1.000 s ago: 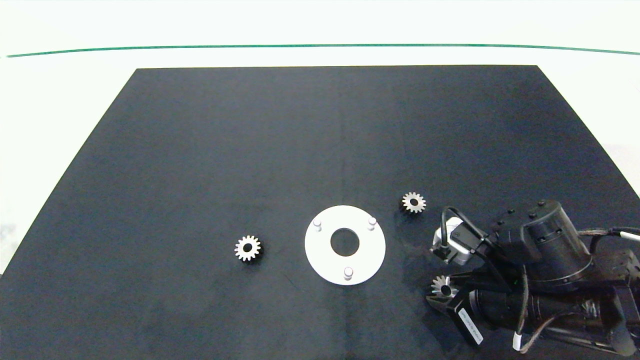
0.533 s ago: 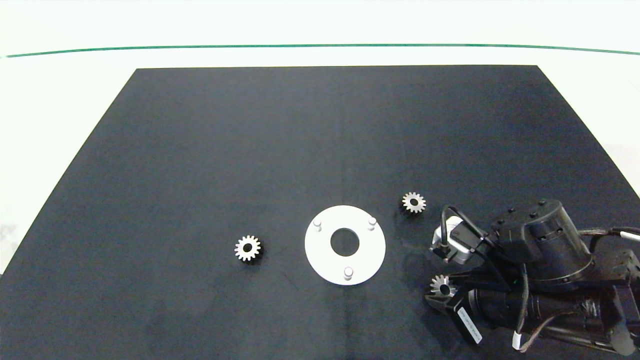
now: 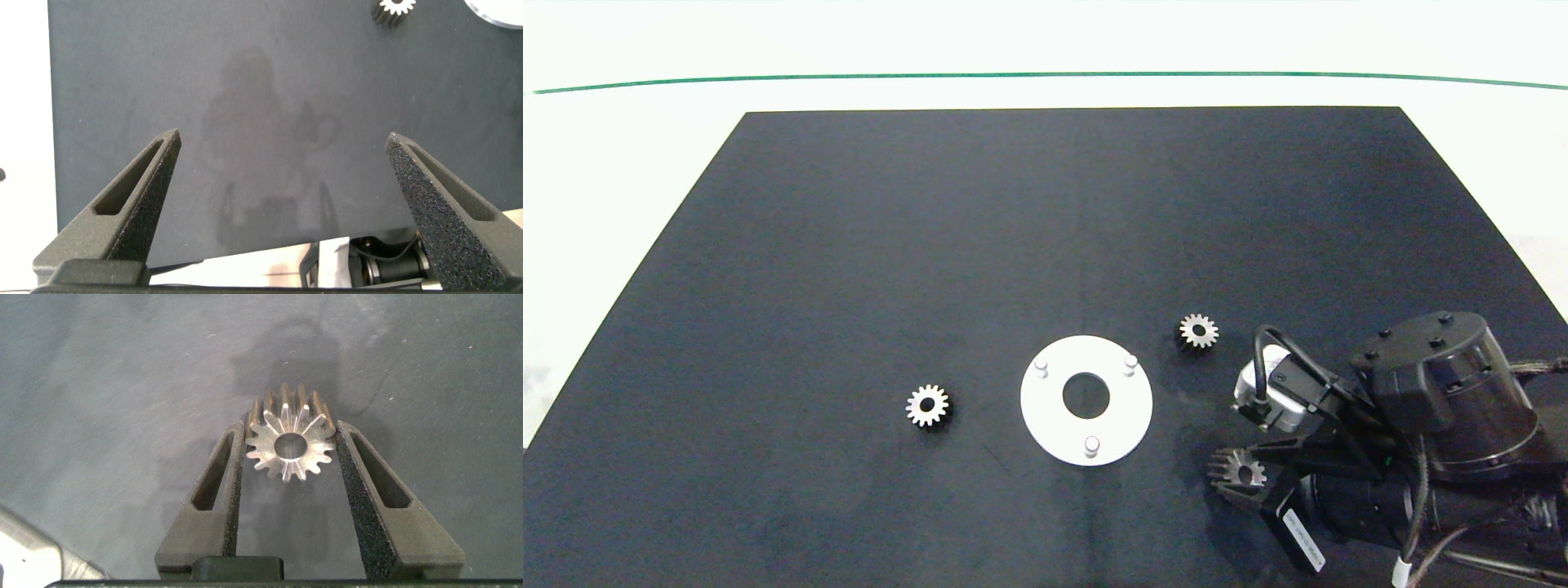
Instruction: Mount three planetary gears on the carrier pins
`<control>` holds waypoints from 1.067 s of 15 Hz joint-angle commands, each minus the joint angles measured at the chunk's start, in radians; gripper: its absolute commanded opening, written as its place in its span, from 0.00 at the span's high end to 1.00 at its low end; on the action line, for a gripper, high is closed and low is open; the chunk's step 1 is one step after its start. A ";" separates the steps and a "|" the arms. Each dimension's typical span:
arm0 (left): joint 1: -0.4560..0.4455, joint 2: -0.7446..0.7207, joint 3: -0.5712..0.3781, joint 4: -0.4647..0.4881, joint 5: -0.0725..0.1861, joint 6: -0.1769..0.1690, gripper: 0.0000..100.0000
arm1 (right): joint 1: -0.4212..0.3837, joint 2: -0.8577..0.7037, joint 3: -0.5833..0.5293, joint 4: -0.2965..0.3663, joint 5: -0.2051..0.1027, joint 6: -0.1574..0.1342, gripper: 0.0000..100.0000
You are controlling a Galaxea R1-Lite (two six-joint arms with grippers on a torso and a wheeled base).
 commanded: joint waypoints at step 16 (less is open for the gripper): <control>0.001 0.011 -0.002 -0.003 -0.001 0.018 0.00 | 0.132 0.055 -0.246 0.129 -0.036 0.002 0.96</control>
